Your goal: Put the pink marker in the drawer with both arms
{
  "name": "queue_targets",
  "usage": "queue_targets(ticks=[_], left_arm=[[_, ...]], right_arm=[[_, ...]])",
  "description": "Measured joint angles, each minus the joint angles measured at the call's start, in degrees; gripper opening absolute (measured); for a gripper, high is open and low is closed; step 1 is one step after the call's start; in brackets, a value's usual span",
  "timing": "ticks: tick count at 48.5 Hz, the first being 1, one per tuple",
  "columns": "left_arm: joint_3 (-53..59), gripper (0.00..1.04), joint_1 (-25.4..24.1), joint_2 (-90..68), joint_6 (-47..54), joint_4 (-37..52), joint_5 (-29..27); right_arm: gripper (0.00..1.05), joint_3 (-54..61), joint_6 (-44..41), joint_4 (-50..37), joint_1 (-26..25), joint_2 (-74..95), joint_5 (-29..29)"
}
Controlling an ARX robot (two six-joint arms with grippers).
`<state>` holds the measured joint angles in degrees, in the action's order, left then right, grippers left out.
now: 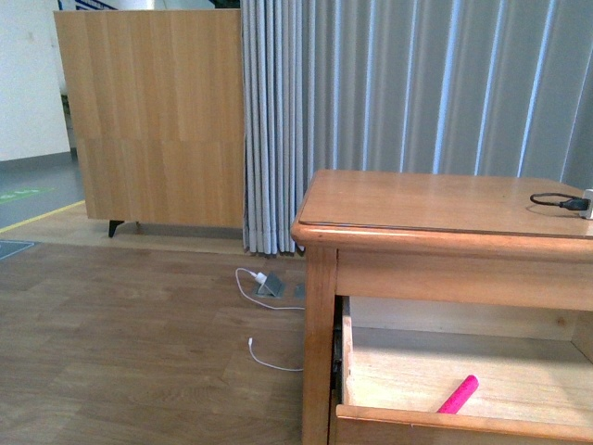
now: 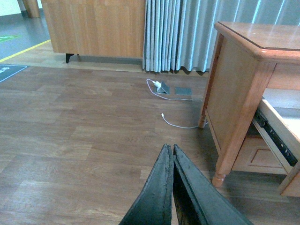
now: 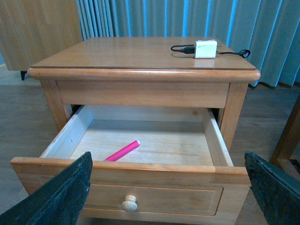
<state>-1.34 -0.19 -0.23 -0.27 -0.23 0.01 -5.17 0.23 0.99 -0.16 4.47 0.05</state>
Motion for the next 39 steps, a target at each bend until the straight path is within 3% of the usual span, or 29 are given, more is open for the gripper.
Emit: queue_targets(ticks=[6, 12, 22, 33, 39], left_arm=[[0.00, 0.06, 0.00, 0.00, -0.04, 0.00, 0.00], [0.00, 0.27, 0.00, 0.00, 0.00, 0.00, 0.00], [0.00, 0.61, 0.00, 0.02, 0.00, 0.00, 0.00], [0.00, 0.98, 0.00, 0.02, 0.00, 0.00, 0.00], [0.00, 0.99, 0.00, 0.02, 0.04, 0.00, 0.00]], right_arm=[[0.96, 0.00, 0.00, 0.00, 0.00, 0.00, -0.02], [0.96, -0.04, 0.44, 0.33, 0.07, 0.15, -0.20], [0.96, -3.39, 7.63, 11.82, 1.92, 7.41, 1.51], [0.96, -7.63, 5.77, 8.44, 1.22, 26.95, 8.15], [0.96, -11.30, 4.39, 1.90, 3.74, 44.78, 11.43]])
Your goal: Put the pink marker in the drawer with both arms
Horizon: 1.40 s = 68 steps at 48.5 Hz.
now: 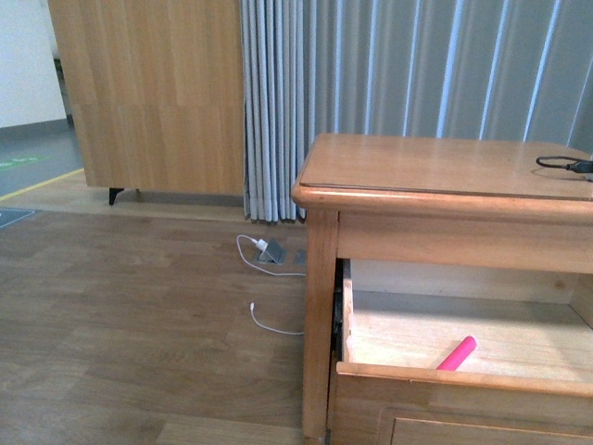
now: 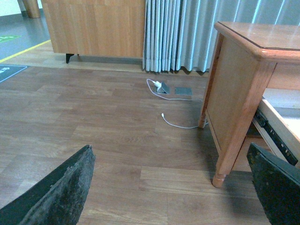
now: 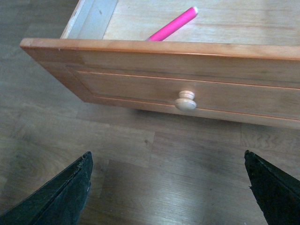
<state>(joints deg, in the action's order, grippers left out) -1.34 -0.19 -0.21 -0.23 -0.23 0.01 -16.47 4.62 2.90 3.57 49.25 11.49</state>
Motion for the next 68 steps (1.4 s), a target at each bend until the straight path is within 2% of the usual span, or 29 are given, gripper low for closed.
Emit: queue_targets(ticks=[9, 21, 40, 68], left_arm=[[0.00, 0.99, 0.00, 0.00, -0.02, 0.00, 0.00], [0.00, 0.99, 0.00, 0.00, -0.02, 0.00, 0.00], [0.00, 0.99, 0.00, 0.00, -0.02, 0.00, 0.00], [0.00, 0.99, 0.00, 0.00, 0.00, 0.00, 0.00]], right_arm=[[0.96, -4.20, -0.22, -7.82, 3.56, 15.63, -1.79], [0.96, -9.05, 2.32, -18.49, 6.14, 32.06, -7.85], [0.96, -16.87, 4.66, -32.48, 4.31, 49.27, -15.39], [0.96, -32.89, 3.37, -48.04, 1.75, 69.07, -19.96]])
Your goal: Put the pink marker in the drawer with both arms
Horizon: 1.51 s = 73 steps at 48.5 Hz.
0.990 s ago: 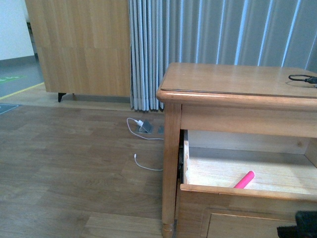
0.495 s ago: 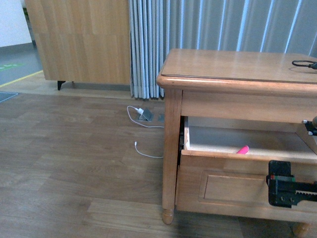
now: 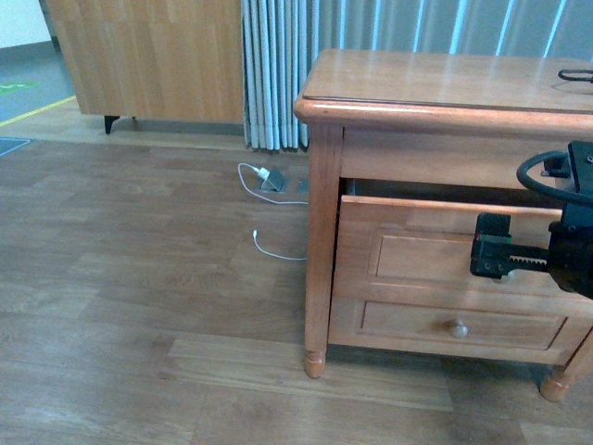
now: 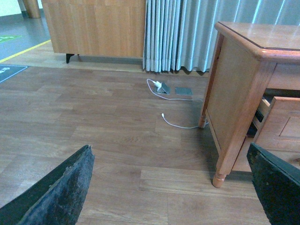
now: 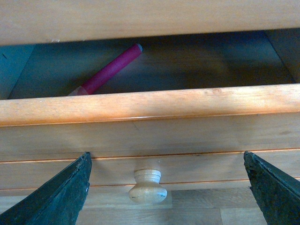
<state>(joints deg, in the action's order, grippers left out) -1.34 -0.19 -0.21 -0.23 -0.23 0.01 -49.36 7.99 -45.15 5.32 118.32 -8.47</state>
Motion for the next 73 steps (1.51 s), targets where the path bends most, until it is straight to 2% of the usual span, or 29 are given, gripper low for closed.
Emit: queue_targets(ticks=[19, 49, 57, 68, 73], left_arm=[[0.00, 0.99, 0.00, 0.00, -0.02, 0.00, 0.00], [0.00, 0.99, 0.00, 0.00, 0.00, 0.00, 0.00], [0.00, 0.99, 0.00, 0.00, -0.02, 0.00, 0.00], [0.00, 0.99, 0.00, 0.00, -0.02, 0.00, 0.00], [0.00, 0.99, 0.00, 0.00, -0.02, 0.00, 0.00]], right_arm=[[0.96, -8.68, 1.07, -3.28, 0.33, 8.46, -4.13], [0.96, -11.61, 1.31, -2.71, 0.00, 9.90, -3.63], [0.96, -7.69, 1.27, -2.12, -0.61, 6.05, -3.10], [0.96, 4.72, 1.42, -0.66, -1.51, -9.18, 0.48], [0.96, 13.11, 1.57, 3.89, -2.16, -20.96, 3.72]])
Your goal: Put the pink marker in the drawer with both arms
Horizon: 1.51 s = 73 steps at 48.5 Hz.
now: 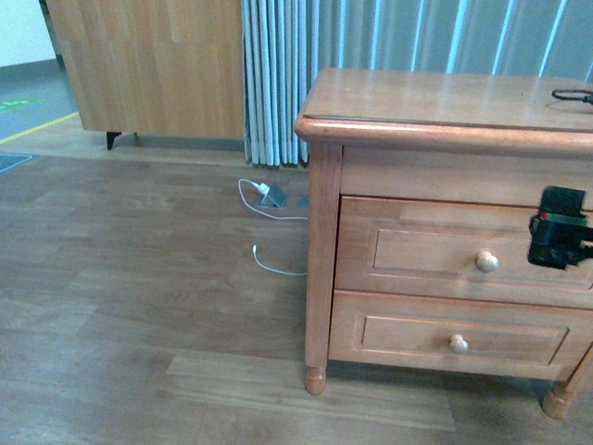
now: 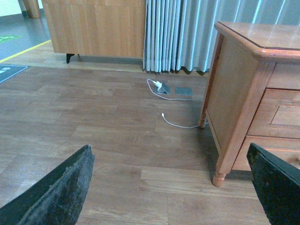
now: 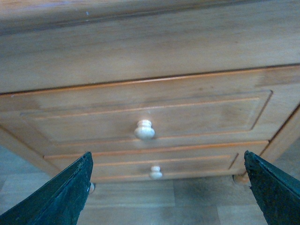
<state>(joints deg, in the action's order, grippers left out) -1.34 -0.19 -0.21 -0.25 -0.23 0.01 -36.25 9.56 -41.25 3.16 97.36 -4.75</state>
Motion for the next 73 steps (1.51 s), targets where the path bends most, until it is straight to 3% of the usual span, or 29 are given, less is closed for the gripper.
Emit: queue_targets(ticks=[10, 16, 27, 41, 48, 53, 64, 73], left_arm=[[0.00, 0.99, 0.00, 0.00, 0.00, 0.00, 0.00], [0.00, 0.99, 0.00, 0.00, 0.00, 0.00, 0.00], [0.00, 0.99, 0.00, 0.00, 0.00, 0.00, 0.00], [0.00, 0.99, 0.00, 0.00, 0.02, 0.00, 0.00], [0.00, 0.99, 0.00, 0.02, 0.00, -0.02, -0.02], [0.00, 0.99, 0.00, 0.02, 0.00, -0.02, 0.00], [0.00, 0.99, 0.00, 0.02, 0.02, -0.02, 0.00], [0.00, 0.99, 0.00, 0.02, 0.02, -0.02, 0.00]], right_arm=[[0.96, 10.56, 0.42, 13.35, -2.58, -21.97, 6.78], [0.96, 17.00, 0.39, 28.46, -5.95, -42.88, 10.82], [0.96, 20.74, 0.31, 46.56, -11.56, -67.25, 14.40], [0.96, 21.29, -0.26, 48.76, -12.39, -73.31, 14.53], [0.73, 28.81, -6.40, 31.06, -10.88, -77.94, 11.93], [0.54, 30.32, -8.17, 30.16, -5.57, -80.41, 5.44], [0.01, 32.96, -9.22, 31.82, -3.37, -84.72, 4.79], [0.01, 33.75, -9.35, 34.77, -3.37, -88.19, 4.79]])
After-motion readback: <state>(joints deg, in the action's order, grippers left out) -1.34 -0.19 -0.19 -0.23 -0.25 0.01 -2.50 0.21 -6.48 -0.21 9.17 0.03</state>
